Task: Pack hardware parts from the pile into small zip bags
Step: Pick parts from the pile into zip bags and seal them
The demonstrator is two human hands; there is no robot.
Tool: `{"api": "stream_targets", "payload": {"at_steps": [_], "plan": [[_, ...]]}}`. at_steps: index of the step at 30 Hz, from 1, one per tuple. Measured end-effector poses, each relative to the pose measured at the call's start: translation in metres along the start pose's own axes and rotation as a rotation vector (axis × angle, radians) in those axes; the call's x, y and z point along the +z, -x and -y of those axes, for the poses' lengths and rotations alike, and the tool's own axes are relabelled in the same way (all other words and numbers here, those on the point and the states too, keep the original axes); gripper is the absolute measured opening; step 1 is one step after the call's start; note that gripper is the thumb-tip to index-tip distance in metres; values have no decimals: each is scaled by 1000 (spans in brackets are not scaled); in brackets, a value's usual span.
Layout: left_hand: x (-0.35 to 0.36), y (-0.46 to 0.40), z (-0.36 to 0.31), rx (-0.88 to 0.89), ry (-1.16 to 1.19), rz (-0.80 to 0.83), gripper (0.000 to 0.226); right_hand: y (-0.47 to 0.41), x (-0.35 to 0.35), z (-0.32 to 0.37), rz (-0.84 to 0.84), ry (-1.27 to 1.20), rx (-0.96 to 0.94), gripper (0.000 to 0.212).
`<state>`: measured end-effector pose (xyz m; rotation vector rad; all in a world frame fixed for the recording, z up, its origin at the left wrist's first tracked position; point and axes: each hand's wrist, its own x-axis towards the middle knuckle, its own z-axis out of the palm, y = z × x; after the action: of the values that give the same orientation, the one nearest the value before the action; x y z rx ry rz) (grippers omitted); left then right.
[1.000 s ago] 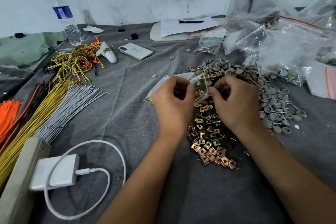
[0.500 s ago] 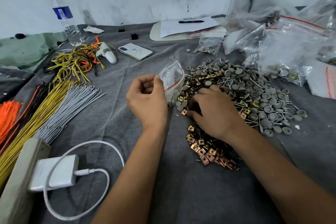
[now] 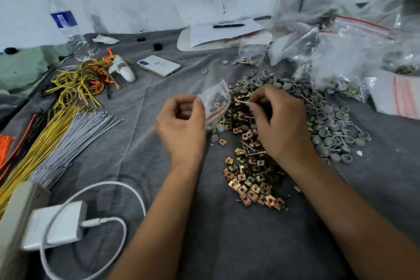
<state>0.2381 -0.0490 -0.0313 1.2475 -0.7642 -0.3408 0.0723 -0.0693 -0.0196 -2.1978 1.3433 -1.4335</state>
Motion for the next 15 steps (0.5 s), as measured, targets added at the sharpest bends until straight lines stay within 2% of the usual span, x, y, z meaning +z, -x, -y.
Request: {"api": "stream_targets", "payload": {"at_steps": [2, 7, 9, 13, 15], "plan": [[4, 7, 0, 44, -35, 111, 19, 0, -2, 0, 3, -23, -57, 8], [8, 19, 1, 210, -154, 285, 12, 3, 1, -1, 174, 1, -116, 12], [8, 21, 1, 245, -174, 314, 12, 3, 2, -1, 109, 2, -118, 11], [9, 22, 2, 294, -211, 318, 12, 2, -5, 1, -203, 32, -109, 7], [9, 22, 2, 310, -228, 318, 12, 1, -6, 1, -258, 13, -118, 7]]}}
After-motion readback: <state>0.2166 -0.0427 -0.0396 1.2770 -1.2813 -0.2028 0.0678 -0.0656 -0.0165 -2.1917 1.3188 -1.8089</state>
